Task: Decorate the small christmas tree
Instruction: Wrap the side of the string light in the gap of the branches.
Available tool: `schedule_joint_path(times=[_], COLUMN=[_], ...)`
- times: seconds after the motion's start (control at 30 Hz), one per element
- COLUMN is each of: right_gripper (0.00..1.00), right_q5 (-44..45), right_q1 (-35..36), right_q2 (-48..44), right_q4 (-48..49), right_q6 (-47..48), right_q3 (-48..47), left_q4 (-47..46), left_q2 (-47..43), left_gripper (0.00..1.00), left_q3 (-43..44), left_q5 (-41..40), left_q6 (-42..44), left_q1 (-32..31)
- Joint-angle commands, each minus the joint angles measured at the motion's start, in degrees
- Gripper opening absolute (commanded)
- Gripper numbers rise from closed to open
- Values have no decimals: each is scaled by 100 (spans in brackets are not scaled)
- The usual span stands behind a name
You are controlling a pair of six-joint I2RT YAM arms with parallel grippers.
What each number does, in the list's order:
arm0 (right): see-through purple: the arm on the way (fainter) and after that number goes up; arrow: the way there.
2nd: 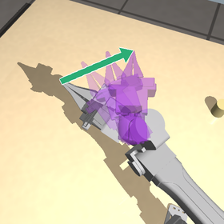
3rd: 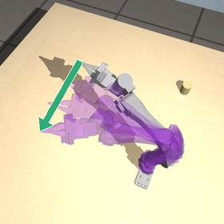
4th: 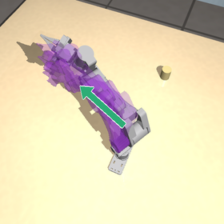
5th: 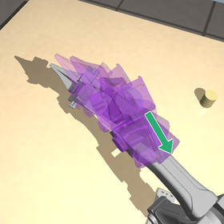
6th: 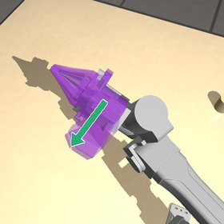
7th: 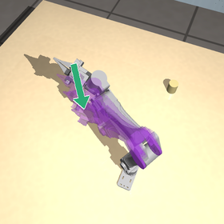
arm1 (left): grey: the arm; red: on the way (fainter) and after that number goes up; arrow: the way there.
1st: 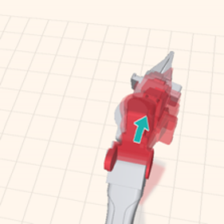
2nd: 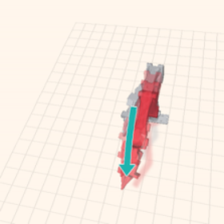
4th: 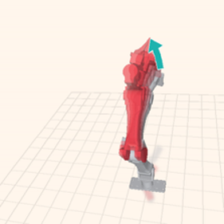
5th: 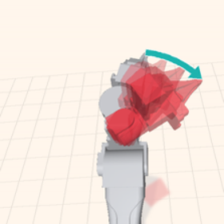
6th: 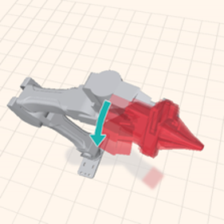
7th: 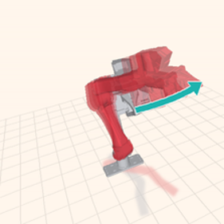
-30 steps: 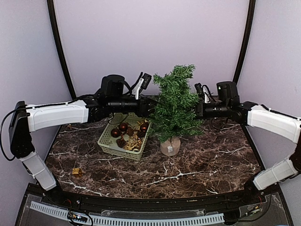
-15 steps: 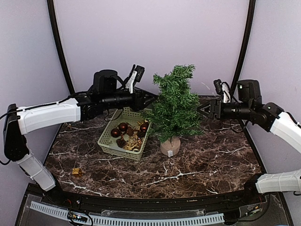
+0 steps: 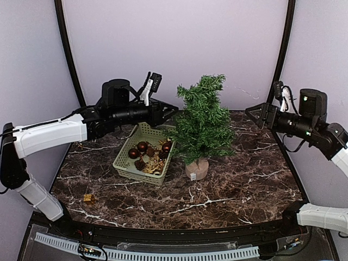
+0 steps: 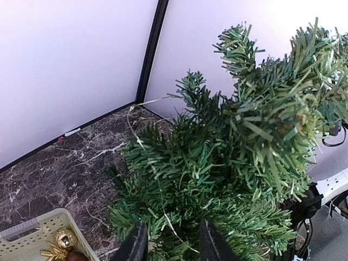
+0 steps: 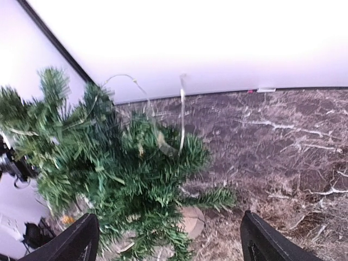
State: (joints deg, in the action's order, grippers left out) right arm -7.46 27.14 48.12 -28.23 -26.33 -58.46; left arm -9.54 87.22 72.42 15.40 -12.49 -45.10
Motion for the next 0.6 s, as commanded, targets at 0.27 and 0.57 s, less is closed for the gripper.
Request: schedule_joint_path(times=[0.27,0.57], right_gripper=[83,63], right_q5=[273,-175], right_q1=[-291,-322], right_q2=[-380,-170], right_q4=[1900,2803], right_q6=[-1408,-1833], right_q3=[739,1161], left_q4=[-39,-39], left_q2=[-719,-829], left_gripper=[36,36], left_q3=[-245,-221], left_q5=[-229,-203], left_q6=[-368,-405], left_q1=[48,47])
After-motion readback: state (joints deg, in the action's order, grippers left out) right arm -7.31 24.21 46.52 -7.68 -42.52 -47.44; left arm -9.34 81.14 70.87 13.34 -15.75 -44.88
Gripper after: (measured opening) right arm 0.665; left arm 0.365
